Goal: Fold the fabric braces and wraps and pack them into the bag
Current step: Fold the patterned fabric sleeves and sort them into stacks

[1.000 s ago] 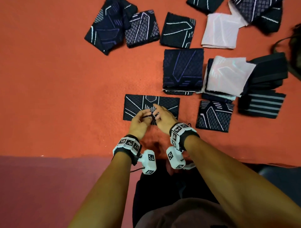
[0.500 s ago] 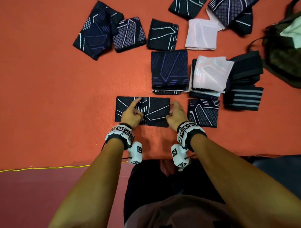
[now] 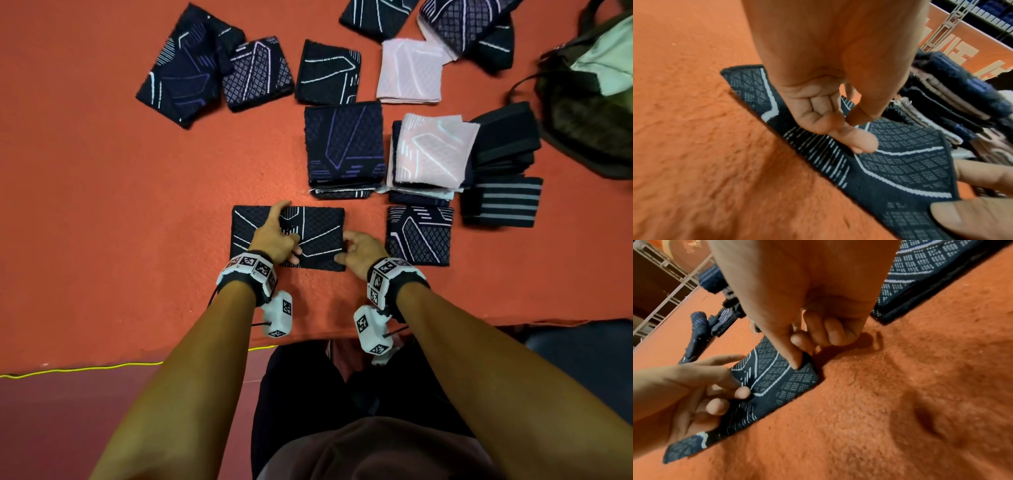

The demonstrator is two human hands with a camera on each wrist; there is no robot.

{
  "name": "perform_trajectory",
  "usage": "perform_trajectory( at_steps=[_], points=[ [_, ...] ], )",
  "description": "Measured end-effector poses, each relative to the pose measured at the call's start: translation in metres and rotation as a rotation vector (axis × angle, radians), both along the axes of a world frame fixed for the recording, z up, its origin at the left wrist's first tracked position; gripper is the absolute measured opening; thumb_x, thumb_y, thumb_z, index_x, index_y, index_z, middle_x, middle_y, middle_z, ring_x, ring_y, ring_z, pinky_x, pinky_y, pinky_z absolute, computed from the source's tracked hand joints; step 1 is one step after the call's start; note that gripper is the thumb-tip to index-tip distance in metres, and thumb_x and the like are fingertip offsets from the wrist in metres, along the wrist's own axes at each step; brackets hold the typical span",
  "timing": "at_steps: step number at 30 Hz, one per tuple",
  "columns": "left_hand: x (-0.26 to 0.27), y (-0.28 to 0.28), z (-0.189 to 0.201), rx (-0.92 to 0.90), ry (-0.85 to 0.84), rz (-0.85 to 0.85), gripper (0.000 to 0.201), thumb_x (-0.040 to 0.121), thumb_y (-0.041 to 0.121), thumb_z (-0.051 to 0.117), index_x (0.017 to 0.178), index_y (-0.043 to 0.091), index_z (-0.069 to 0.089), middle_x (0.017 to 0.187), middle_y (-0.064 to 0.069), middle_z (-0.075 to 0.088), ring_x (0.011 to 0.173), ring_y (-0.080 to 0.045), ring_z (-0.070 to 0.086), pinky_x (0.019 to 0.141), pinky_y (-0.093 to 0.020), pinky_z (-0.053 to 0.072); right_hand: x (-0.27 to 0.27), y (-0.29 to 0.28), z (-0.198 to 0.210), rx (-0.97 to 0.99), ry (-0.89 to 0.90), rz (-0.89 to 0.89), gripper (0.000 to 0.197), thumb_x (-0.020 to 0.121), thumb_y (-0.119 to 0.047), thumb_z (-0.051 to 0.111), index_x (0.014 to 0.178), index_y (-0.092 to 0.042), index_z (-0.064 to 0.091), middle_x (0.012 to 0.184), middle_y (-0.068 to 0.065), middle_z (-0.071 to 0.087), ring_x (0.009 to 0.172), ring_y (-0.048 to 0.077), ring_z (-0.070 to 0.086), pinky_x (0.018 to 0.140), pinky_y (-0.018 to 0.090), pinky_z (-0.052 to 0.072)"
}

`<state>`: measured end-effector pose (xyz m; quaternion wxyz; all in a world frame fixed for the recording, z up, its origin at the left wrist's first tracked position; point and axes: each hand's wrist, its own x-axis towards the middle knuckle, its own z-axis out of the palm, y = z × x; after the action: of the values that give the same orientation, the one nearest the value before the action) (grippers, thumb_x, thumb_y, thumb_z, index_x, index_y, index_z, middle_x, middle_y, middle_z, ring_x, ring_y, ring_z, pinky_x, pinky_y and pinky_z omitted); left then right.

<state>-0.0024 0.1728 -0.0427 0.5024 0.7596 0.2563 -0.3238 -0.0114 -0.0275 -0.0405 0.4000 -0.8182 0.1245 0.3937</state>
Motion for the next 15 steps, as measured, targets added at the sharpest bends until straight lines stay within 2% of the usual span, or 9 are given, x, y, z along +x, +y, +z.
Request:
perform_trajectory(
  at_steps=[3,5,8,10,11,13,15],
  points=[
    [0.005,-0.008,-0.005,0.000,-0.004,0.028,0.035,0.095,0.004,0.051,0.119,0.026,0.039,0.072,-0.010,0.072,0.052,-0.022,0.068,0.041,-0.021,0.045,-0.002,-0.001,-0.002,0.027,-0.010,-0.022,0.021,0.092,-0.014,0.068,0.109,-0.026,0.067,0.067,-0.005,0.064,0.064,0.011,0.062,0.069,0.023,0.051],
    [0.006,-0.012,-0.009,0.012,-0.021,0.048,0.025,0.095,0.007,0.050,0.110,0.022,0.038,0.069,-0.006,0.070,0.055,-0.023,0.070,0.045,-0.021,0.043,-0.001,-0.002,-0.002,0.028,-0.006,-0.062,0.019,0.095,-0.015,0.065,0.106,-0.031,0.063,0.072,0.001,0.071,0.070,0.014,0.067,0.077,0.026,0.053],
    [0.005,-0.016,-0.006,0.008,-0.098,0.116,0.026,0.093,0.003,0.047,0.097,0.026,0.035,0.070,-0.004,0.067,0.057,-0.021,0.068,0.050,-0.024,0.043,-0.001,-0.005,-0.002,0.046,-0.033,-0.171,0.029,0.097,-0.012,0.061,0.124,-0.022,0.066,0.064,0.001,0.068,0.051,0.009,0.059,0.069,0.029,0.056],
    [0.003,-0.020,0.001,-0.053,-0.189,0.238,0.034,0.089,-0.007,0.041,0.089,0.026,0.035,0.071,-0.007,0.062,0.058,-0.019,0.066,0.048,-0.020,0.044,-0.001,-0.005,-0.004,0.062,-0.085,-0.237,0.028,0.098,-0.009,0.058,0.123,-0.020,0.067,0.061,0.000,0.068,0.045,0.007,0.058,0.059,0.023,0.053],
    [0.000,-0.023,0.006,-0.092,-0.250,0.283,0.038,0.083,-0.013,0.038,0.087,0.024,0.037,0.071,-0.008,0.059,0.061,-0.017,0.065,0.048,-0.019,0.044,-0.001,-0.005,-0.005,0.080,-0.108,-0.261,0.029,0.099,-0.007,0.055,0.119,-0.023,0.070,0.063,-0.001,0.069,0.047,0.008,0.060,0.056,0.024,0.052],
    [-0.006,-0.028,0.017,-0.147,-0.372,0.304,0.042,0.069,-0.021,0.038,0.079,0.020,0.040,0.071,-0.003,0.051,0.064,-0.007,0.057,0.051,-0.017,0.041,0.000,-0.004,-0.007,0.102,-0.152,-0.301,0.044,0.099,-0.004,0.049,0.103,-0.041,0.072,0.073,-0.003,0.074,0.059,0.018,0.069,0.056,0.034,0.055],
    [-0.014,-0.031,0.022,-0.211,-0.413,0.292,0.042,0.061,-0.026,0.037,0.069,0.015,0.043,0.065,0.005,0.046,0.058,-0.001,0.047,0.051,-0.016,0.037,0.001,-0.007,-0.009,0.074,-0.217,-0.314,0.059,0.096,-0.002,0.047,0.088,-0.055,0.070,0.085,-0.004,0.076,0.072,0.026,0.073,0.063,0.045,0.061]
  ],
)
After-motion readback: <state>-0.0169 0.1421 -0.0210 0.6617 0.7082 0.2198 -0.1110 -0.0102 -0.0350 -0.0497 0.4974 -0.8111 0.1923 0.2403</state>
